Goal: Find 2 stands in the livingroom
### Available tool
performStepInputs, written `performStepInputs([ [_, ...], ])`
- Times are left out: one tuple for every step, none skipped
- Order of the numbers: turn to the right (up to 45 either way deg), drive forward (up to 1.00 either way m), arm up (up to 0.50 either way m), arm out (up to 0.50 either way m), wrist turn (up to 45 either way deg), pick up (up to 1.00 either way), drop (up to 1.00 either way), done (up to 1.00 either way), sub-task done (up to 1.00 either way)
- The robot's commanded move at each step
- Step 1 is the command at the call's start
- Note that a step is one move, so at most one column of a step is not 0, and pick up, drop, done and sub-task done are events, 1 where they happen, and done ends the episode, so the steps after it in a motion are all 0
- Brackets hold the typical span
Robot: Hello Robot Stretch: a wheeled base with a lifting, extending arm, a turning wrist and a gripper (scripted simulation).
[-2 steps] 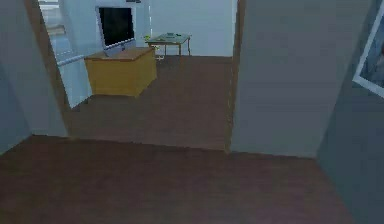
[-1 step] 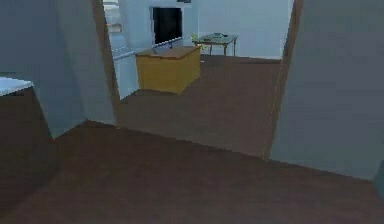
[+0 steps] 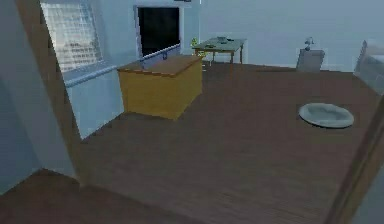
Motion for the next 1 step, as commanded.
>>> performStepInputs([
  [0.0,1.00,0.00,0.00,0.0,0.00,0.00,0.00,0.00],
])
